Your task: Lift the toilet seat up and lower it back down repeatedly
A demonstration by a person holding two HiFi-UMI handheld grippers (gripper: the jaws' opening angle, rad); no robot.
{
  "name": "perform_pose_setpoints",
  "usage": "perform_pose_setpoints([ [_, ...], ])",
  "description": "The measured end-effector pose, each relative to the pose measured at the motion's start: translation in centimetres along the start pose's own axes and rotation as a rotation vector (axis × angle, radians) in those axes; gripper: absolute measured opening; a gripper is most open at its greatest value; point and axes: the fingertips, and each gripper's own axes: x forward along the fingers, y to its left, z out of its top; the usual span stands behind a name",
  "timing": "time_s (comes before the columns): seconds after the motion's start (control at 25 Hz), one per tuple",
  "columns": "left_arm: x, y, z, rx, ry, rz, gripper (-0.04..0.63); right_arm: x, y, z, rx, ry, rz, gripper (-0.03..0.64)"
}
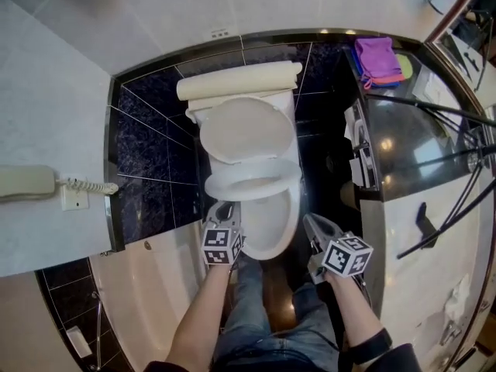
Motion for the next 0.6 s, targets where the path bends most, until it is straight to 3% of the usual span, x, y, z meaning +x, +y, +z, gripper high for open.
perform_pose_setpoints([
  [0.16,1.7,1.1,2.7,0.035,-0.016,-0.008,0.0,-0.3,0.7,1.4,-0.045,-0.023,-0.014,0.012],
  [0.6,7.1,4.4,8.6,0.088,-0.068,-0.003,0.0,-0.6,0.3,1.8,-0.043,-0.013,-0.049,0.012],
])
